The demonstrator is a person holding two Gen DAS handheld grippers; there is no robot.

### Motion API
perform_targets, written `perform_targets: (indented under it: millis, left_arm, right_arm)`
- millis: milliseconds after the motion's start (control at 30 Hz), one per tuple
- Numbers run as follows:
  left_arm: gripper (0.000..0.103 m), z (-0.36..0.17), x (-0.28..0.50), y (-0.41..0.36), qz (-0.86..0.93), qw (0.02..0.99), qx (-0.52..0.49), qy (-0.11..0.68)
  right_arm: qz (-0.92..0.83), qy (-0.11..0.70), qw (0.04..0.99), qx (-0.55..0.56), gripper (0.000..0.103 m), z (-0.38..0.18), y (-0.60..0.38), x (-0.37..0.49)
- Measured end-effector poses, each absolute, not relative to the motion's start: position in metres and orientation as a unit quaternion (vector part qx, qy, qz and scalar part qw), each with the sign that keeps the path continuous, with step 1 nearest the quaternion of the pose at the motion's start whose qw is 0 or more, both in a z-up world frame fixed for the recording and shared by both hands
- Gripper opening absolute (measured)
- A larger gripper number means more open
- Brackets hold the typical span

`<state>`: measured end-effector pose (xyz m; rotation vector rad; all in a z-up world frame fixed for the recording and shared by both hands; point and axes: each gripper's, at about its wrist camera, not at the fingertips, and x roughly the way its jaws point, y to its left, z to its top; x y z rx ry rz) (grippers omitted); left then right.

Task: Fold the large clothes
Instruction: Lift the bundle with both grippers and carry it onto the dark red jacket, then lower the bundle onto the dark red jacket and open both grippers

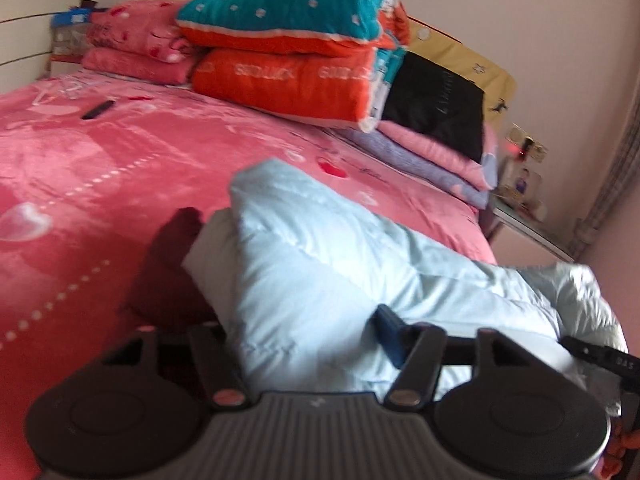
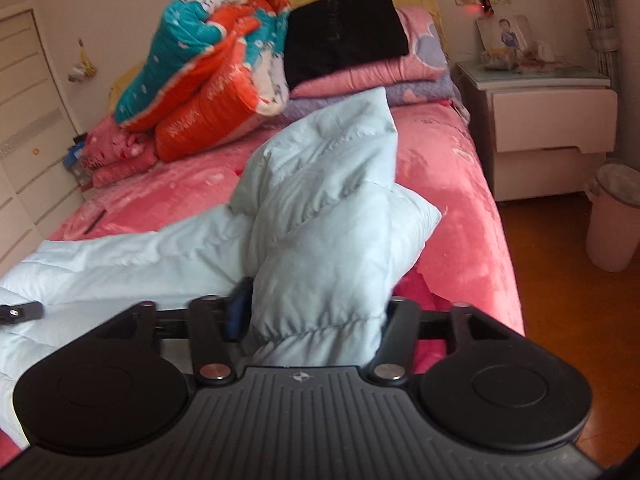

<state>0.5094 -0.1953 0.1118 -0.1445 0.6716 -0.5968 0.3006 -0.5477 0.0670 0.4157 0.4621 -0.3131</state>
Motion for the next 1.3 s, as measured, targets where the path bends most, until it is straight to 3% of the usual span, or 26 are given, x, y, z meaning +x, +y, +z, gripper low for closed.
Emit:
perform_targets:
  millis: [67, 167, 433, 667, 1033, 1300]
  left_arm:
    - [0.071, 0.112, 0.502, -0.187, -0.278, 0.906, -0.063, 0.314]
    - [0.076, 0.114, 0.499, -0.174, -0.253, 0.919, -0.050, 0.298]
    - [0.078, 0.130, 0.465, -0.139, -0.203, 0.944, -0.031, 0.258]
    - [0.097, 0.120, 0.391, -0.129, -0.218, 0.944, -0.014, 0.246]
    - [0.100, 0.094, 0.263, -0.145, -0.246, 0.940, 0.041, 0.231]
    - [0.102, 0.134, 0.152, -0.126, -0.265, 0.937, 0.032, 0.224]
  right_arm:
    - [-0.165, 0.233, 0.935, 0.210, 0.100, 0.067, -0.551, 0.297]
    - [-0.184, 0.226, 0.933, 0.212, 0.103, 0.059, -0.553, 0.287]
    - [-0.245, 0.165, 0.917, 0.267, 0.103, 0.063, -0.579, 0.239]
    - [-0.283, 0.118, 0.920, 0.243, 0.103, 0.060, -0.550, 0.166]
    - [-0.271, 0.114, 0.942, 0.163, 0.103, 0.041, -0.441, 0.077]
    - [-0.267, 0.126, 0.942, 0.160, 0.103, 0.061, -0.360, 0.005]
